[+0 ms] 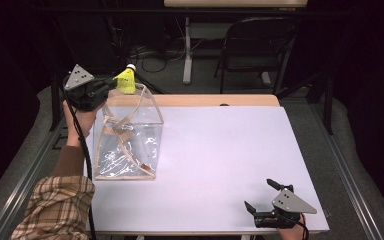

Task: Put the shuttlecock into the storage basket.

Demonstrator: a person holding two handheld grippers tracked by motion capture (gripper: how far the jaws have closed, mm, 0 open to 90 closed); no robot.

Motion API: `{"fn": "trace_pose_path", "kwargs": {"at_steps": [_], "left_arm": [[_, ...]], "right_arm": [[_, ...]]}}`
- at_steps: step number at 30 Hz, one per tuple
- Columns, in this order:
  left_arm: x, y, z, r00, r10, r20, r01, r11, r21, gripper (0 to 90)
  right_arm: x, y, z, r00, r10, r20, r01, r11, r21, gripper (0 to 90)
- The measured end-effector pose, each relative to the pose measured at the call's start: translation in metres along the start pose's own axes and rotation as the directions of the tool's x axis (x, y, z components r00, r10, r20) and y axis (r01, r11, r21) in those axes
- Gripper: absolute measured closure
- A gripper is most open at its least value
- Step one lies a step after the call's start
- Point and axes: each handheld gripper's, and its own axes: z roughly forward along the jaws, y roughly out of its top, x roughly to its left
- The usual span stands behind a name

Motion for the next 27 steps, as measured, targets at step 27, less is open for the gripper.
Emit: {"fn": "trace_pose_path", "kwargs": {"at_steps": [27], "left_arm": [[0.007,-0.012,-0.004,0.9997,-0.019,-0.018,0.020,0.9995,0.025,89.5]], "right_arm": [[0.000,0.000,0.000,1.0000,-0.004,0.001,0.004,1.000,-0.002,0.8]]}}
